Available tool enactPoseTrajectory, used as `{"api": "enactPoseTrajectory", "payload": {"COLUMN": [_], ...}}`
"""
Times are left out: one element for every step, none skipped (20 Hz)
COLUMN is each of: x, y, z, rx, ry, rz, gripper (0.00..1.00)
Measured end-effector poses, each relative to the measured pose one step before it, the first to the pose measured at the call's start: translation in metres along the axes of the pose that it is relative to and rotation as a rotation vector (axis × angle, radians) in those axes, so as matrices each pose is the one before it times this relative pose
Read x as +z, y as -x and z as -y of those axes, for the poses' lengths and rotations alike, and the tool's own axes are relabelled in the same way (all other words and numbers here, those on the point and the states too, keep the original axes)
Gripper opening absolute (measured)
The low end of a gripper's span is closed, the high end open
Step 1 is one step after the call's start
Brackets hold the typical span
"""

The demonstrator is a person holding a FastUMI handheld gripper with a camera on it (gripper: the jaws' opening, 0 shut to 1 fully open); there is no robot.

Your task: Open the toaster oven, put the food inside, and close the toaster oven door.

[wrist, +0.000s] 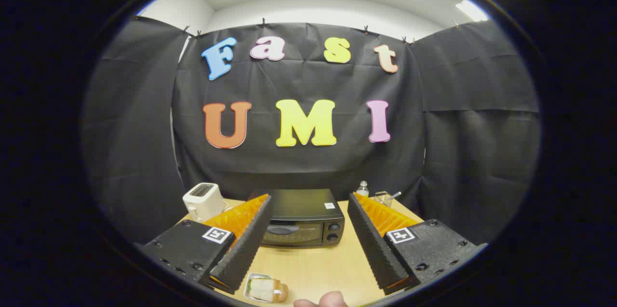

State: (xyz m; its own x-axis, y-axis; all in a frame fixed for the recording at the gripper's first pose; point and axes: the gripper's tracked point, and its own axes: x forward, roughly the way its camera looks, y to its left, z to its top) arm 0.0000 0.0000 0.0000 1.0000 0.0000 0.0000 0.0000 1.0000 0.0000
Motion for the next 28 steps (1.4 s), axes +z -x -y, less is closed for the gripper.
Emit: {"api": "enactPoseTrajectory", "payload": {"x": [-0.00315, -0.00362, -0.00015, 0.00044, -0.00037, -0.00005, -0.00057, -0.00138, 0.00061, -0.00081, -0.00003, -0.00149, -0.00051, -0.00211, -0.00045, -0.00175, -0.00102, -0.00194, -0.00024, 0.0, -0.00047, -0.00262, -0.00143, -0.00189, -0.00208, -0.00292, -0.00335, -0.00507], "y": [-0.00036, -0.0002, -0.00087, -0.00071, -0.0004, -0.00146, -0.00124, -0.00044, -0.00142, -0.00011, -0.00044, -0.00128, -0.002, -0.00168, -0.00135, -0.00178, -0.00235, -0.00275, -0.00244, -0.00183, -0.00215, -0.00248, -0.0041, -0.00371, -0.00478, -0.00531, -0.00636, -0.0083], "z": [-0.00395, -0.00167, -0.00141, 0.00136, -0.0001, -0.00102, 0.00008, -0.00016, 0.00113, -0.0008, -0.00206, -0.00037, -0.00075, -0.00216, -0.00236, -0.00267, -0.00207, -0.00158, -0.00134, -0.00154, -0.0015, -0.00376, -0.00299, -0.00334, -0.00355, -0.00372, -0.00412, -0.00389], "rx": [0.00591, 0.00568, 0.00206, -0.00399, -0.00016, -0.00226, 0.00089, 0.00009, -0.00104, 0.00223, 0.00422, 0.00066, 0.00358, 0.00489, 0.00463, 0.00601, 0.00387, 0.00529, 0.00207, 0.00214, 0.00272, 0.00702, 0.00425, 0.00782, 0.00326, 0.0059, 0.00294, 0.00465], "ry": [-0.00313, -0.0034, 0.00099, 0.00097, -0.0042, -0.00485, -0.00213, 0.00019, -0.00192, -0.0052, -0.00502, 0.00207, 0.00728, 0.00515, 0.00189, 0.00009, -0.00035, -0.00039, -0.00092, -0.00343, -0.00363, -0.00264, -0.00165, -0.00342, -0.00476, -0.00858, -0.00951, -0.01125], "rz": [-0.01287, -0.01049, -0.00181, -0.0019, -0.00031, -0.00007, -0.00167, -0.00209, 0.00135, -0.00143, -0.00062, -0.00102, -0.00195, -0.0043, -0.00334, -0.00612, -0.00805, -0.00519, -0.00366, 0.0003, -0.00478, -0.00365, -0.00552, -0.00451, -0.00549, -0.00531, -0.00903, -0.01106], "gripper": [1.0, 1.0, 1.0, 1.0, 1.0, 1.0, 1.0, 1.0, 1.0, 1.0, 1.0, 1.0, 1.0, 1.0, 1.0, 1.0, 1.0, 1.0, 1.0, 1.0, 1.0, 1.0, 1.0, 1.0, 1.0, 1.0, 1.0, 1.0]}}
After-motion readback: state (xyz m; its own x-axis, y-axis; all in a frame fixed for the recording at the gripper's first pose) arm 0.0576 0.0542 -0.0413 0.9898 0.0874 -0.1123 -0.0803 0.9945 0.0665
